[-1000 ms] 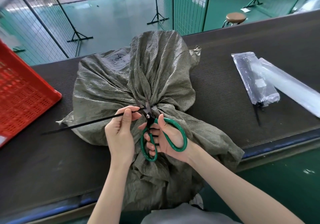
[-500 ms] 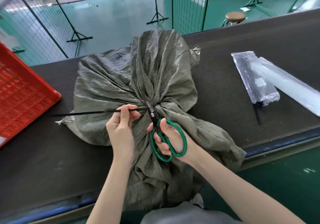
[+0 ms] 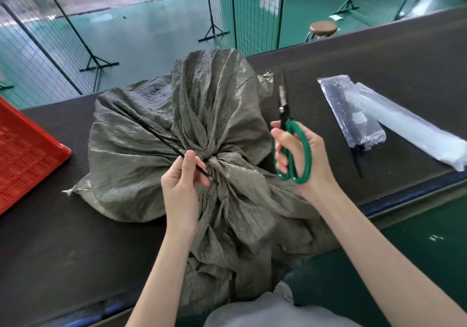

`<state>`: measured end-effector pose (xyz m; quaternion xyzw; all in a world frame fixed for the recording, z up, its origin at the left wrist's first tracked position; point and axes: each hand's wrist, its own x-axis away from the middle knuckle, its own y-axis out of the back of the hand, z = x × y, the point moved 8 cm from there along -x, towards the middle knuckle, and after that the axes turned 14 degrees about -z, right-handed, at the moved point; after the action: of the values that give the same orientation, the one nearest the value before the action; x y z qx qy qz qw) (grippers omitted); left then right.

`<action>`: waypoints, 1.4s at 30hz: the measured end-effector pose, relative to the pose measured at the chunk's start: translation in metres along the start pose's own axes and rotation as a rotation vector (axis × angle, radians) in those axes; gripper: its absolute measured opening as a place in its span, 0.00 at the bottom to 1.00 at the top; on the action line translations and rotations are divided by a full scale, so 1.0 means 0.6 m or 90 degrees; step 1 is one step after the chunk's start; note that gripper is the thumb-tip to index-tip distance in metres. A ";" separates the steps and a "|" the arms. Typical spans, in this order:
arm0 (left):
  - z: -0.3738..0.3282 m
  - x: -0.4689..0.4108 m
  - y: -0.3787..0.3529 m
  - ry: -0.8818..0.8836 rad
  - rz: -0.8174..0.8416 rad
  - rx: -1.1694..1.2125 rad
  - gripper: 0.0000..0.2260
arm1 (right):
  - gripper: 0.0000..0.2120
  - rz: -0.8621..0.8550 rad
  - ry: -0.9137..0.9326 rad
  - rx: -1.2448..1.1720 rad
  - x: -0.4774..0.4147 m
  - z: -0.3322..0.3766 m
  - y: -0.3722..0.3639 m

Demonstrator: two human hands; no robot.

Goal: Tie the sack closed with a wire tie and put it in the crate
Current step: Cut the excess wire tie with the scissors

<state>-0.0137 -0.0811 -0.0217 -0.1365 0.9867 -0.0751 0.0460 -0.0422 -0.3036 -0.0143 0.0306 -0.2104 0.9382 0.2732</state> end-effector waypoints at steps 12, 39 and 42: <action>0.015 0.072 -0.054 0.104 0.203 -0.045 0.16 | 0.26 -0.316 0.043 0.754 -0.142 -0.105 0.289; 0.035 0.141 0.019 -0.019 0.345 -0.371 0.10 | 0.05 0.168 0.357 0.337 0.131 0.049 -0.115; 0.042 0.142 0.087 0.073 0.257 -0.259 0.08 | 0.05 0.204 0.362 0.299 0.154 0.034 -0.141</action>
<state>-0.1063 -0.0583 -0.0607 0.0604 0.9897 0.1271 -0.0245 -0.0775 -0.2012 0.0523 -0.2016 0.0918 0.9626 0.1562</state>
